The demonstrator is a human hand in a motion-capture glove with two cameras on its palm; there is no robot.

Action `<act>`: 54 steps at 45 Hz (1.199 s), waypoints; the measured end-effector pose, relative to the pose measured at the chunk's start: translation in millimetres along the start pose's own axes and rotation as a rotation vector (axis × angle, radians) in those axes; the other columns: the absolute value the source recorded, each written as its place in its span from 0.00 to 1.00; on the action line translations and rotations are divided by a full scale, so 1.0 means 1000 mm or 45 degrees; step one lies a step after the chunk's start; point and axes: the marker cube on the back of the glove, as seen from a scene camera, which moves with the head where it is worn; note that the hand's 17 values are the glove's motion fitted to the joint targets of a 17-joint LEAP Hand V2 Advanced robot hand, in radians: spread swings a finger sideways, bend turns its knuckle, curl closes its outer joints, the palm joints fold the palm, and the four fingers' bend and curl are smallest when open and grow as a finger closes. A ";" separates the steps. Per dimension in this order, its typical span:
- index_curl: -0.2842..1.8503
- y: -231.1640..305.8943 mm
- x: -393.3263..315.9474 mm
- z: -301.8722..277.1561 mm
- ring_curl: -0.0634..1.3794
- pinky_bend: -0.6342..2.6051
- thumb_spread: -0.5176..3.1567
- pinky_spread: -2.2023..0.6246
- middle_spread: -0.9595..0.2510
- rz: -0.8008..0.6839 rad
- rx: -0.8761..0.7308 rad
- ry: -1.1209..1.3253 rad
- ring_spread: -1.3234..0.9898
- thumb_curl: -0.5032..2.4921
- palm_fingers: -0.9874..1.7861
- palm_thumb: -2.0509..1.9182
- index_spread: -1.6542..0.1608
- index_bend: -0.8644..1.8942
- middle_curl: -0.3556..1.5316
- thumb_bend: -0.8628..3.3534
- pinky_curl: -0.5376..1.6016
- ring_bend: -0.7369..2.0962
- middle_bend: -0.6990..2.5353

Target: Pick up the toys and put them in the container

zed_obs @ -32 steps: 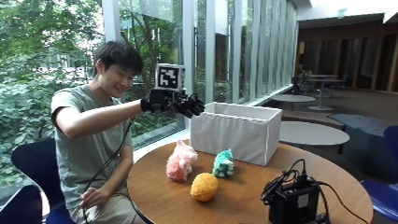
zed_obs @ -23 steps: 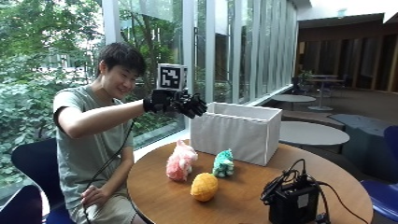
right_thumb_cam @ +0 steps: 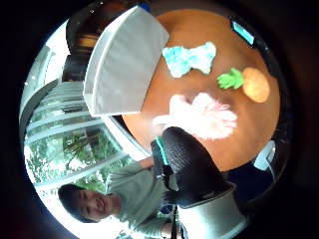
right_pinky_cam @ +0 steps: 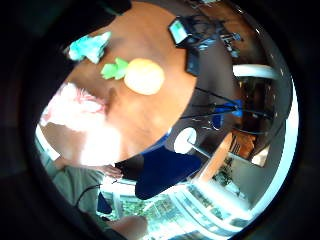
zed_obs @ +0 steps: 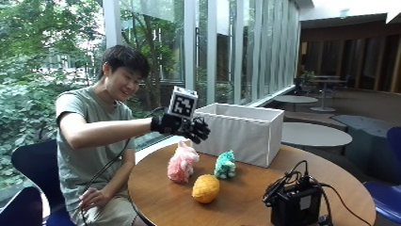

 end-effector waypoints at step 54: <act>0.41 -0.025 -0.110 0.078 0.34 0.40 0.33 0.66 0.62 -0.246 0.270 0.028 0.38 0.41 0.74 0.68 0.78 0.69 0.52 0.25 0.43 0.56 0.50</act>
